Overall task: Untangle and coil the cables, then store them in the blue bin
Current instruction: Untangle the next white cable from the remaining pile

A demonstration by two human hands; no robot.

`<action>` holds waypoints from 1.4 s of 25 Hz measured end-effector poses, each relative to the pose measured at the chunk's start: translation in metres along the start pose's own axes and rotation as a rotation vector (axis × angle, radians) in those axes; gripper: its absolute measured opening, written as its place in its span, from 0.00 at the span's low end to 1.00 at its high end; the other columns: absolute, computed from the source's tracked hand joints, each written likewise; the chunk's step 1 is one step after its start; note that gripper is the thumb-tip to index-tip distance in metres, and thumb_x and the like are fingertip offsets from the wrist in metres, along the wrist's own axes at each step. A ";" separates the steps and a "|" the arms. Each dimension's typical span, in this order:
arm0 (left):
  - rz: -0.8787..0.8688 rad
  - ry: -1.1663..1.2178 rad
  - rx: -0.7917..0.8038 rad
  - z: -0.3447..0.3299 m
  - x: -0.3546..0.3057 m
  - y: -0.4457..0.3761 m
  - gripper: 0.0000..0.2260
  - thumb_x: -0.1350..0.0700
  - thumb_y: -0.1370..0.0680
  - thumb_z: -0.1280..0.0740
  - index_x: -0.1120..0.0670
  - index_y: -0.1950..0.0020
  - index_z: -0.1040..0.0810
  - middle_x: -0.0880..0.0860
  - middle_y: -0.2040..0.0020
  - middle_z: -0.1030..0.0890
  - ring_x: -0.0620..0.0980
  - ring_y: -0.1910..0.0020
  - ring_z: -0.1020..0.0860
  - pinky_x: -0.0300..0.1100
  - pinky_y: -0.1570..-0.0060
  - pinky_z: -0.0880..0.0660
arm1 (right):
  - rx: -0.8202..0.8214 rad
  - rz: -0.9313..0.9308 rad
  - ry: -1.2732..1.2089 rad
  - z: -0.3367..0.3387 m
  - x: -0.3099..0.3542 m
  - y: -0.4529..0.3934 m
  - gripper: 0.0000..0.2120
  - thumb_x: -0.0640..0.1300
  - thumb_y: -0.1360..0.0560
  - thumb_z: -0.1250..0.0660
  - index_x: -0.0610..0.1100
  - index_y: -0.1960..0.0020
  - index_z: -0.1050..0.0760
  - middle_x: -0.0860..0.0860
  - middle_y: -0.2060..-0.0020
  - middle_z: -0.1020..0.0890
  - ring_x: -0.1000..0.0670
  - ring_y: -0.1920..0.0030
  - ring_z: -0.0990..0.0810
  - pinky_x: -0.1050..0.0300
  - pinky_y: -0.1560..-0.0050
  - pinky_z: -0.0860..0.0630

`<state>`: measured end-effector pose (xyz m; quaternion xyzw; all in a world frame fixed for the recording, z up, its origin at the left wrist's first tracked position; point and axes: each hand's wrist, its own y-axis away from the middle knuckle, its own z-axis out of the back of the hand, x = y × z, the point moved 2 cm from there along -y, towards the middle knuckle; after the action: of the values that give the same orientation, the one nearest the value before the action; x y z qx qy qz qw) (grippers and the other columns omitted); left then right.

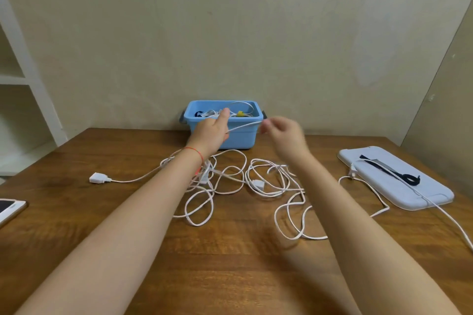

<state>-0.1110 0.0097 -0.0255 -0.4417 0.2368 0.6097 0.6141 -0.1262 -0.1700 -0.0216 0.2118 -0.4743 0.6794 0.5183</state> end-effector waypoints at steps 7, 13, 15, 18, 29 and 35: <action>0.047 -0.246 -0.039 0.053 0.055 -0.010 0.18 0.49 0.21 0.43 0.56 0.67 0.26 0.54 0.65 0.23 0.55 0.61 0.26 0.45 0.64 0.35 | -0.574 -0.337 -0.107 0.064 -0.065 -0.018 0.12 0.41 0.19 0.42 0.42 0.58 0.23 0.49 0.66 0.24 0.46 0.58 0.27 0.56 0.58 0.34; -0.362 -0.480 0.104 0.025 -0.003 -0.002 0.08 0.50 0.17 0.42 0.47 0.53 0.26 0.48 0.60 0.24 0.50 0.59 0.26 0.46 0.61 0.32 | -0.215 0.050 0.239 0.015 -0.016 -0.011 0.24 0.34 0.26 0.38 0.38 0.30 0.31 0.43 0.33 0.27 0.44 0.31 0.30 0.52 0.29 0.36; -0.441 -0.456 0.098 0.005 -0.021 0.010 0.07 0.49 0.17 0.40 0.47 0.51 0.25 0.47 0.61 0.24 0.50 0.58 0.26 0.45 0.61 0.35 | 0.038 0.198 0.194 -0.011 0.006 -0.001 0.18 0.36 0.25 0.37 0.42 0.36 0.25 0.48 0.43 0.20 0.48 0.42 0.24 0.56 0.41 0.29; -0.213 -0.215 0.054 -0.020 0.001 0.019 0.11 0.43 0.19 0.38 0.50 0.49 0.27 0.48 0.60 0.24 0.50 0.59 0.25 0.46 0.60 0.31 | 0.263 0.076 0.307 -0.023 -0.002 0.000 0.08 0.39 0.20 0.41 0.46 0.51 0.23 0.53 0.62 0.23 0.50 0.59 0.26 0.61 0.63 0.33; 0.161 -0.978 0.288 -0.004 0.125 0.015 0.20 0.55 0.16 0.47 0.48 0.24 0.34 0.51 0.23 0.35 0.53 0.25 0.38 0.56 0.29 0.40 | 0.265 -0.210 0.416 -0.014 -0.049 0.008 0.07 0.44 0.22 0.39 0.43 0.49 0.24 0.49 0.58 0.20 0.52 0.62 0.25 0.57 0.64 0.29; 0.011 -0.011 0.056 -0.028 0.045 0.033 0.15 0.47 0.17 0.43 0.52 0.46 0.19 0.52 0.50 0.18 0.51 0.47 0.21 0.45 0.48 0.29 | 0.425 0.071 0.177 -0.027 -0.025 0.015 0.07 0.41 0.21 0.33 0.49 0.49 0.18 0.55 0.60 0.18 0.58 0.62 0.23 0.62 0.58 0.28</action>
<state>-0.1293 0.0066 -0.0851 -0.4196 0.2527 0.6085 0.6243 -0.1246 -0.1593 -0.0603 0.2388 -0.2805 0.7978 0.4772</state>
